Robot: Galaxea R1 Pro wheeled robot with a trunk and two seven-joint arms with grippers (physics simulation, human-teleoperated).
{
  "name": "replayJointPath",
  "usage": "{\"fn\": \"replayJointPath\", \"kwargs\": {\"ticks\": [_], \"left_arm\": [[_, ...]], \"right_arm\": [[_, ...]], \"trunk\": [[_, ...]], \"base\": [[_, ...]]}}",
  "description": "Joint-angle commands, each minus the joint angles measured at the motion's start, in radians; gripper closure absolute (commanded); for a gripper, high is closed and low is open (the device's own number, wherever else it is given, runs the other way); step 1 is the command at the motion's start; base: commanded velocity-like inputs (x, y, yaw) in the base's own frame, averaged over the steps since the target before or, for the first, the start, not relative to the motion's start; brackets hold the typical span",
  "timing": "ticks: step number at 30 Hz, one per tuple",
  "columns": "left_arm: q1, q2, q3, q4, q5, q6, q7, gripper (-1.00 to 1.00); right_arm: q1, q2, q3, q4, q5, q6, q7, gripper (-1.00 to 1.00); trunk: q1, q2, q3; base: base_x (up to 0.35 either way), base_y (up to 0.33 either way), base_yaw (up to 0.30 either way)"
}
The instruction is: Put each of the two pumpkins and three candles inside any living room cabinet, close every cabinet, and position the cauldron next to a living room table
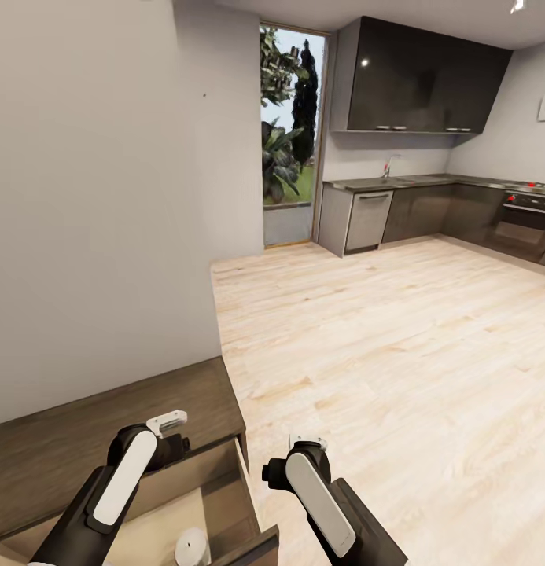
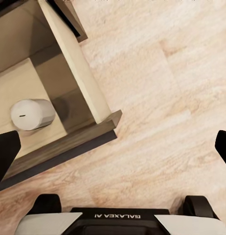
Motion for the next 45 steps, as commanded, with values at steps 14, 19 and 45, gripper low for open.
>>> {"fn": "replayJointPath", "kwargs": {"ticks": [14,19,45], "left_arm": [[-0.001,0.0,-0.003,-0.001,0.012,0.001,0.01,-1.0],[-0.001,0.0,-0.003,-0.001,0.012,0.001,0.01,-1.0],[-0.001,0.0,-0.005,0.001,0.012,0.001,0.01,-1.0]], "right_arm": [[-0.001,0.0,0.001,0.001,-0.009,0.004,-0.009,-1.0],[-0.001,0.0,0.002,0.002,-0.009,0.004,-0.01,-1.0],[-0.001,0.0,0.001,0.001,-0.01,0.004,-0.01,-1.0]], "trunk": [[-0.008,0.014,0.005],[-0.008,0.014,0.005],[-0.008,0.014,0.005]], "base": [[0.0,0.0,-0.2],[0.0,0.0,-0.041],[-0.008,-0.011,-0.191]]}}
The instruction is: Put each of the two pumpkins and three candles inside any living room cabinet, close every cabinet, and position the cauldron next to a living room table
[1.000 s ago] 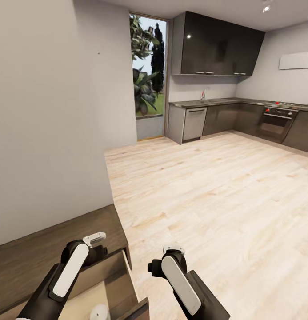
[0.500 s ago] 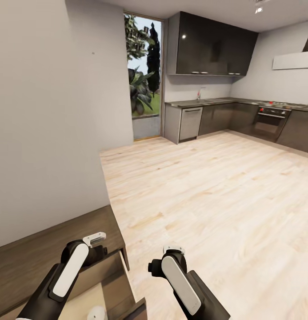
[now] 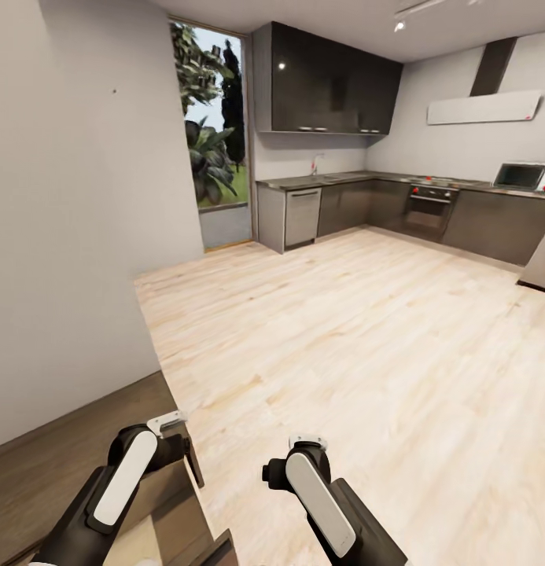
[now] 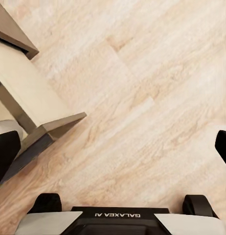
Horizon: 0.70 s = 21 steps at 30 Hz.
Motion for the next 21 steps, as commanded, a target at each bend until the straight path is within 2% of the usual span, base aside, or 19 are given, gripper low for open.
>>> {"fn": "replayJointPath", "kwargs": {"ticks": [1,10,21], "left_arm": [[-0.001,0.001,-0.002,-0.001,0.01,0.001,0.01,-1.0],[-0.001,0.001,-0.002,-0.001,0.01,0.001,0.01,-1.0],[-0.001,0.001,-0.002,0.0,0.01,0.001,0.01,-1.0]], "right_arm": [[-0.001,0.0,0.001,0.0,-0.008,0.003,-0.01,-1.0],[-0.001,0.0,0.001,-0.001,-0.009,0.003,-0.01,-1.0],[-0.001,0.0,0.001,-0.001,-0.009,0.003,-0.01,-1.0]], "trunk": [[0.0,-0.001,-0.001],[0.0,-0.001,-0.001],[0.0,-0.001,-0.001]], "base": [[-0.038,-0.119,-0.28],[0.012,-0.164,-0.28],[0.144,-0.189,-0.28]]}}
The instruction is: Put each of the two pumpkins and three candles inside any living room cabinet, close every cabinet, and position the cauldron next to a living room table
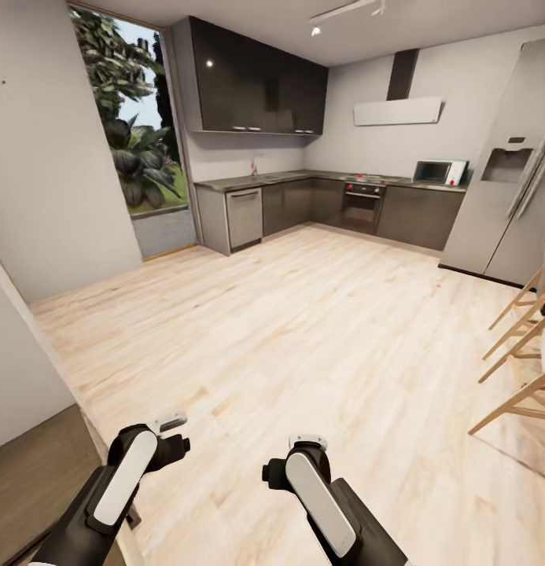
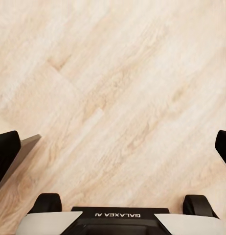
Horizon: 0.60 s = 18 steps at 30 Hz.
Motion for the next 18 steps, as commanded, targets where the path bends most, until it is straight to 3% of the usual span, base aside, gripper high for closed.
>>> {"fn": "replayJointPath", "kwargs": {"ticks": [1,18], "left_arm": [[-0.001,0.001,-0.002,-0.001,0.009,0.001,0.01,-1.0],[-0.001,0.001,-0.002,-0.001,0.009,0.001,0.01,-1.0]], "right_arm": [[-0.001,0.0,0.001,0.0,-0.009,0.003,-0.01,-1.0],[-0.001,0.0,0.001,-0.001,-0.009,0.003,-0.01,-1.0]], "trunk": [[0.0,0.0,-0.001],[0.0,0.0,-0.001]], "base": [[0.127,-0.135,-0.28],[0.04,-0.04,-0.28]]}}
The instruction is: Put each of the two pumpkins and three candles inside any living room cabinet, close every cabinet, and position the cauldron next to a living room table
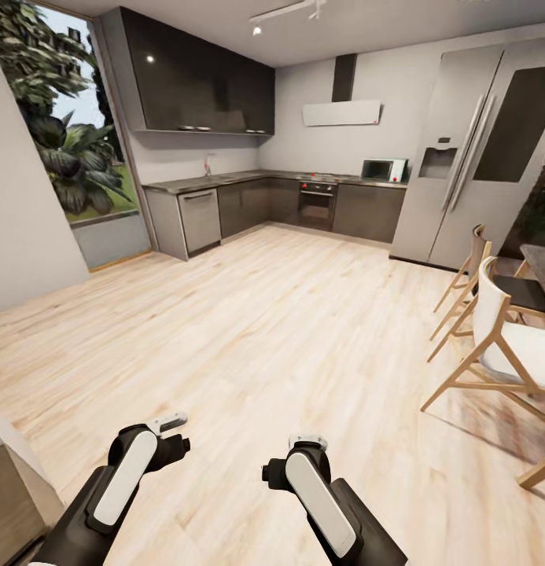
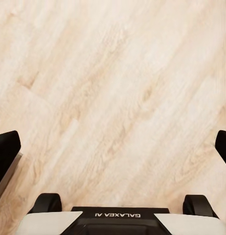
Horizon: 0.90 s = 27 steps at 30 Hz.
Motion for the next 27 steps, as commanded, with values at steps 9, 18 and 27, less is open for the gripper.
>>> {"fn": "replayJointPath", "kwargs": {"ticks": [9,18,27], "left_arm": [[0.0,0.002,-0.003,0.005,0.011,0.0,0.011,-1.0],[0.0,0.003,-0.027,0.07,0.003,-0.01,0.012,-1.0],[0.0,0.002,-0.125,0.101,-0.029,-0.044,0.011,-1.0]], "right_arm": [[-0.001,-0.002,-0.004,-0.002,-0.022,0.003,-0.01,-1.0],[-0.001,-0.097,-0.06,0.011,-0.028,-0.083,0.013,-1.0],[-0.001,-0.163,-0.131,0.17,-0.021,-0.183,0.159,-1.0]], "trunk": [[0.0,-0.001,-0.001],[0.0,-0.001,-0.001],[0.0,-0.001,-0.001]], "base": [[0.0,0.0,-0.28],[0.0,0.0,-0.28],[0.0,0.0,-0.28]]}}
